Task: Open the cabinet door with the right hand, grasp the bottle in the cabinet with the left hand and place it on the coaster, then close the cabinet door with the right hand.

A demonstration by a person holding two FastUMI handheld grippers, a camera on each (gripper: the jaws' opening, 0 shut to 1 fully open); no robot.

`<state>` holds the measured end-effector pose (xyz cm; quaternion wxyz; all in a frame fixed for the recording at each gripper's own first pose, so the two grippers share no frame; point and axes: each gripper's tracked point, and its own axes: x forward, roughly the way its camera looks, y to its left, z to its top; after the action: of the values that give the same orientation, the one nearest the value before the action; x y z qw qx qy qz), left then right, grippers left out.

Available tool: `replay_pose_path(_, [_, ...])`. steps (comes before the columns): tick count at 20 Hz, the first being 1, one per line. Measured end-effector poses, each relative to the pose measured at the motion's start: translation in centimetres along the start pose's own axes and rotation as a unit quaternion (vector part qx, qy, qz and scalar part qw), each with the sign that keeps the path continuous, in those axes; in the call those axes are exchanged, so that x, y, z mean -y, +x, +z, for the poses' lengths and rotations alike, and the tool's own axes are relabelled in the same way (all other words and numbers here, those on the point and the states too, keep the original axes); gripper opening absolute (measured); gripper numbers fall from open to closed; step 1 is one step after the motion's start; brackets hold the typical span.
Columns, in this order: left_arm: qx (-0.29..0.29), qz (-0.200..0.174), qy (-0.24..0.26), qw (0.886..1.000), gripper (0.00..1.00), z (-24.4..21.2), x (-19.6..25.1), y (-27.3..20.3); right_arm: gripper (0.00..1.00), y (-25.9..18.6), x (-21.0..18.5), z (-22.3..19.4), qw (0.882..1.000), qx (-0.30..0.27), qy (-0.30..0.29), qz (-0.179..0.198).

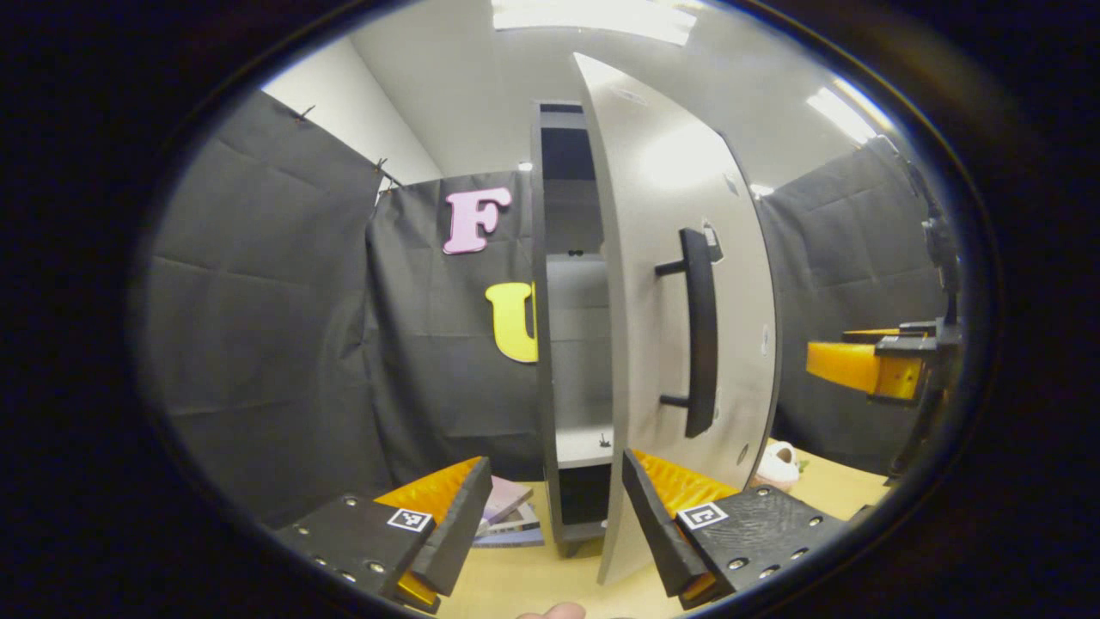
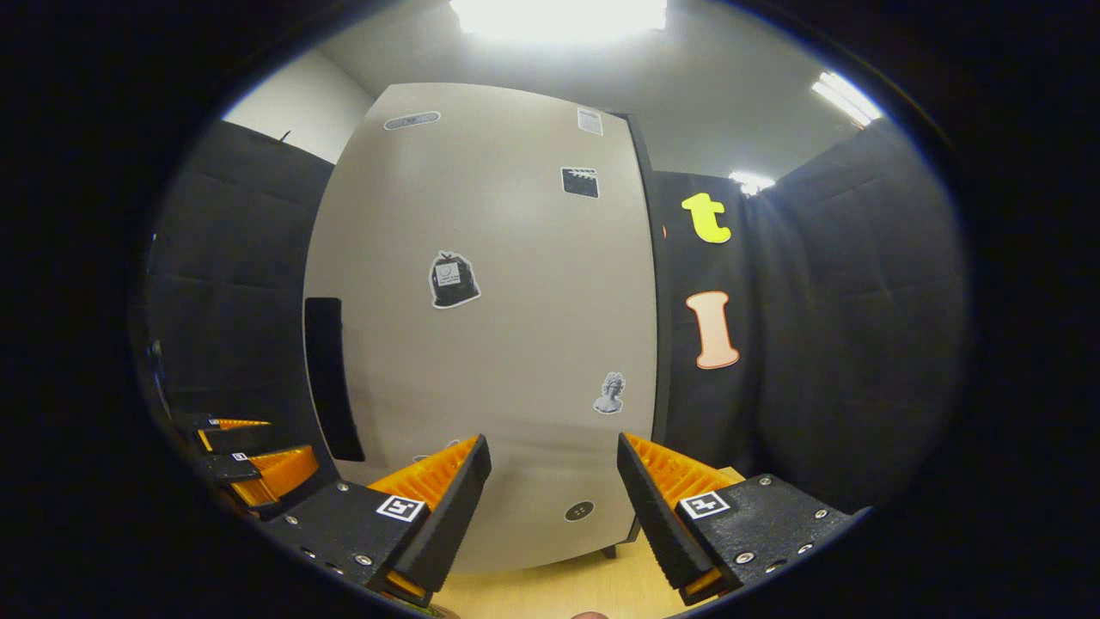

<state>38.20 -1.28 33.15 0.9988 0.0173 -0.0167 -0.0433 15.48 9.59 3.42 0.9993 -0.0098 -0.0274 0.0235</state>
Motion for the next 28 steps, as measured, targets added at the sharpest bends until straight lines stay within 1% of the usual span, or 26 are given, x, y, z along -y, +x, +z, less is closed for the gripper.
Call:
replay_pose_path(2, [0.017, 0.007, 0.023, 1.0, 0.92, 1.7, 1.4, 0.0, 0.92, 0.6, -0.2, -0.2, 1.0, 0.003, 0.003, 0.009])
replay_pose_path(3, [0.021, 0.006, 0.03, 0.999, 0.87, 2.3, 2.3, 0.1, 0.92, 1.0, -0.2, -0.4, 1.0, 0.006, 0.009, 0.015])
replay_pose_path(4, [0.023, 0.002, 0.032, 0.999, 0.92, 2.6, 3.3, 0.3, 0.92, 1.2, -0.1, -0.5, 1.0, 0.008, 0.016, 0.018])
replay_pose_path(5, [0.02, -0.001, 0.028, 0.999, 0.92, 2.6, 4.2, 0.6, 0.92, 1.2, 0.0, -0.9, 0.999, 0.009, 0.023, 0.02])
replay_pose_path(6, [0.016, 0.001, 0.023, 1.0, 0.88, 2.4, 4.7, 1.0, 0.92, 1.2, 0.3, -1.0, 0.999, 0.009, 0.028, 0.016])
replay_pose_path(7, [0.01, 0.001, 0.015, 1.0, 0.87, 2.1, 5.1, 1.4, 0.92, 1.3, 0.5, -1.2, 0.999, 0.01, 0.033, 0.011])
replay_pose_path(8, [0.005, 0.003, 0.005, 1.0, 0.87, 1.9, 5.5, 1.7, 0.92, 1.4, 0.7, -1.2, 0.999, 0.011, 0.037, 0.008])
replay_pose_path(9, [0.0, 0.008, -0.004, 1.0, 0.92, 1.7, 5.6, 2.0, 0.92, 1.6, 1.1, -1.5, 0.999, 0.009, 0.034, 0.002])
replay_pose_path(10, [-0.004, 0.01, -0.013, 1.0, 0.92, 1.6, 6.1, 2.4, 0.92, 1.7, 1.5, -1.7, 0.999, 0.006, 0.032, -0.001])
replay_pose_path(11, [-0.008, 0.01, -0.019, 1.0, 0.87, 1.4, 6.5, 2.7, 0.92, 1.8, 1.6, -2.0, 0.999, 0.0, 0.033, -0.002])
replay_pose_path(12, [-0.014, 0.011, -0.018, 1.0, 0.92, 1.0, 7.0, 3.1, 0.92, 1.5, 2.0, -2.7, 0.999, -0.014, 0.038, -0.012])
replay_pose_path(13, [-0.022, 0.017, -0.012, 1.0, 0.88, 0.7, 7.1, 3.4, 0.92, 1.1, 2.3, -3.4, 0.999, -0.023, 0.043, -0.023])
replay_pose_path(14, [-0.027, 0.022, -0.008, 0.999, 0.87, 0.1, 7.3, 3.5, 0.92, 1.0, 2.3, -3.4, 0.998, -0.028, 0.041, -0.027])
replay_pose_path(15, [-0.031, 0.023, -0.007, 0.999, 0.87, -0.2, 7.7, 3.7, 0.92, 1.1, 2.1, -3.6, 0.999, -0.03, 0.028, -0.026])
replay_pose_path(16, [-0.032, 0.025, -0.007, 0.999, 0.83, -0.4, 8.1, 3.9, 0.92, 1.2, 2.3, -3.7, 0.999, -0.033, 0.011, -0.027])
replay_pose_path(17, [-0.033, 0.026, -0.007, 0.999, 0.83, -0.4, 8.4, 3.9, 0.92, 0.9, 2.3, -3.7, 0.999, -0.033, 0.007, -0.025])
replay_pose_path(19, [-0.033, 0.017, -0.017, 0.999, 0.83, -0.8, 9.1, 3.9, 0.92, 0.6, 1.4, -3.4, 0.999, -0.03, 0.031, -0.007])
replay_pose_path(20, [-0.034, 0.016, -0.017, 0.999, 0.88, -0.7, 9.3, 3.8, 0.92, 0.5, 1.2, -3.3, 0.999, -0.028, 0.035, -0.002])
replay_pose_path(22, [-0.029, 0.019, -0.008, 0.999, 0.92, -0.7, 9.1, 3.7, 0.92, 0.4, 1.0, -3.2, 0.999, -0.027, 0.022, 0.005])
replay_pose_path(25, [-0.027, 0.011, -0.022, 0.999, 0.92, -0.8, 10.1, 3.5, 0.92, 0.3, 0.8, -3.3, 0.999, -0.029, 0.013, 0.011])
replay_pose_path(26, [-0.024, 0.01, -0.023, 0.999, 0.88, -0.6, 10.3, 3.5, 0.92, 0.3, 0.9, -3.2, 0.999, -0.028, 0.009, 0.011])
replay_pose_path(28, [-0.015, 0.012, -0.015, 1.0, 0.88, -0.2, 10.3, 3.3, 0.92, 0.3, 1.0, -3.3, 1.0, -0.028, 0.009, 0.011])
